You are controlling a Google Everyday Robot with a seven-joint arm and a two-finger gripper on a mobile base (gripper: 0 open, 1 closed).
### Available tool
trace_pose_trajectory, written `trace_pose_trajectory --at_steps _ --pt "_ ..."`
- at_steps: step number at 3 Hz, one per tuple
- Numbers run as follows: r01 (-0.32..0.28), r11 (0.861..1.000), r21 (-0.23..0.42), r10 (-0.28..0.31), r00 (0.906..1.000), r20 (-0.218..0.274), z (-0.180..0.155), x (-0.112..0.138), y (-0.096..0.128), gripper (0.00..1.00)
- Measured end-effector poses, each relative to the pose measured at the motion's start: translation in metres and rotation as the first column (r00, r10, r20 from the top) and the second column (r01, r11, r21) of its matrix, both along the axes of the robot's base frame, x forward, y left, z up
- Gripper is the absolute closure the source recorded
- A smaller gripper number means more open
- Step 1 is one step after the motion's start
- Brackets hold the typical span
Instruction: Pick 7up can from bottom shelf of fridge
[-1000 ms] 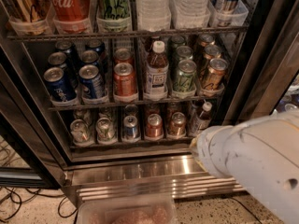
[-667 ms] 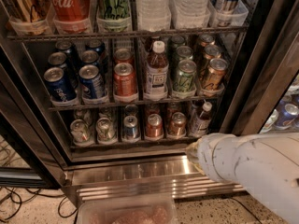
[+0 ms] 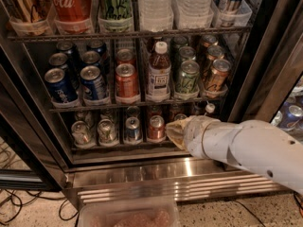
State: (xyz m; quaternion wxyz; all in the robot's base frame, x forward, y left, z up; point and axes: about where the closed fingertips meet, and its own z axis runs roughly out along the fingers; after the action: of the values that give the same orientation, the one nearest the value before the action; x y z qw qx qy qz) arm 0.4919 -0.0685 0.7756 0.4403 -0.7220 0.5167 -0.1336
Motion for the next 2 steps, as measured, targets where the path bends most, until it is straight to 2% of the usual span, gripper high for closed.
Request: trace_pose_trajectory --at_steps 1,2 --pt "-0.047 0.989 0.14 0.044 0.9986 0.029 -0.003 0.003 0.014 1.0" --pt "-0.113 0.982 0.154 0.105 0.9924 0.064 0.002 -0.004 0.041 1.0"
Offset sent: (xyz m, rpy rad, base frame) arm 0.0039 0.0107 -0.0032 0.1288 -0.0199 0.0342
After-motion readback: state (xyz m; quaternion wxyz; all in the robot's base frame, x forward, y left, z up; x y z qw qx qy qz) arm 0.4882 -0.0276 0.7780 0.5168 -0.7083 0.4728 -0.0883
